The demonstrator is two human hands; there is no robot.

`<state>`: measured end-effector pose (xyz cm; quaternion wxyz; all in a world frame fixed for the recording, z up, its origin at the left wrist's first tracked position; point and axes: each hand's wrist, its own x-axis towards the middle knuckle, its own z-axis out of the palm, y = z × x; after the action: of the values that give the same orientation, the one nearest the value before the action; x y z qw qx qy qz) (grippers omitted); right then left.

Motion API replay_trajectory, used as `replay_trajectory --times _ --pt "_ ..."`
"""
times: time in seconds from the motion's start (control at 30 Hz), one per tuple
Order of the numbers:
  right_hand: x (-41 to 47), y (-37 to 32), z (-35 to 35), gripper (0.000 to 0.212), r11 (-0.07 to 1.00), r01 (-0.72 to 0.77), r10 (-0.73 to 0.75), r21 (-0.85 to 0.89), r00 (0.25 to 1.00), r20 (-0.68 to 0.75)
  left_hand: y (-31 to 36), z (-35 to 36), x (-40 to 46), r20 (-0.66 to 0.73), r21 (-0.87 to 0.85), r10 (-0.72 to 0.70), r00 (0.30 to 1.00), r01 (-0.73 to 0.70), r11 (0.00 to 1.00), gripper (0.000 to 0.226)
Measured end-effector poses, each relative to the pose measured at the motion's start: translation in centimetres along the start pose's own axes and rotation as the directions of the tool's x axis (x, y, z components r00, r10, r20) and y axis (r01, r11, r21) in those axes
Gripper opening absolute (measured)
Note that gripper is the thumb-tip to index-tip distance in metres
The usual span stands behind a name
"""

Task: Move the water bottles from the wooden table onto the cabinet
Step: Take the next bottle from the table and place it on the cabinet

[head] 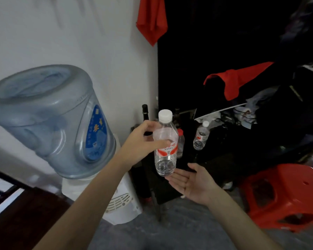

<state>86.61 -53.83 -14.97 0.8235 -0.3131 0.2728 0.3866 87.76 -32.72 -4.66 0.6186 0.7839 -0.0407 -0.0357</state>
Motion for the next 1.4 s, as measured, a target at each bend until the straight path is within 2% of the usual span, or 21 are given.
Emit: replay_trajectory --times 0.27,0.37,0.53,0.63,0.77,0.97,1.2,1.4 --pt "8.5 -2.2 1.4 0.060 0.996 -0.068 0.071 0.051 0.996 -0.062 -5.5 -3.2 5.5 -0.076 0.002 -0.091 0.993 0.091 0.996 0.053" --pt "11.4 -3.3 2.0 0.059 0.996 -0.069 0.076 0.064 0.991 -0.114 -8.1 -4.1 8.0 -0.045 -0.030 -0.138 0.989 0.136 0.990 0.064" --pt "15.7 -4.8 2.5 0.055 0.988 -0.053 0.090 0.147 0.962 -0.257 -12.1 -4.7 11.9 0.058 -0.008 -0.189 0.980 0.190 0.982 0.061" --pt "18.3 -5.2 2.1 0.058 0.981 -0.045 0.104 0.191 0.945 -0.312 -14.4 -4.4 13.9 0.096 -0.012 -0.226 0.969 0.228 0.974 0.065" --pt "21.3 -4.9 1.5 0.059 0.973 -0.027 0.115 0.230 0.919 -0.377 -17.3 -3.4 15.8 0.144 -0.041 -0.281 0.949 0.290 0.956 0.060" --pt "26.4 -4.1 0.2 0.057 0.971 -0.019 0.118 0.238 0.904 -0.410 -21.6 -2.0 17.2 0.103 0.007 -0.307 0.946 0.308 0.951 0.064" --pt "29.6 -4.9 -1.6 0.058 0.987 -0.082 0.137 0.141 0.883 -0.449 -25.8 -1.6 17.1 0.032 0.104 -0.338 0.941 0.333 0.937 0.064" --pt "29.9 -5.2 -2.1 0.054 0.988 -0.152 0.144 0.024 0.865 -0.481 -26.6 -0.6 17.3 0.005 0.155 -0.329 0.944 0.324 0.933 0.065"
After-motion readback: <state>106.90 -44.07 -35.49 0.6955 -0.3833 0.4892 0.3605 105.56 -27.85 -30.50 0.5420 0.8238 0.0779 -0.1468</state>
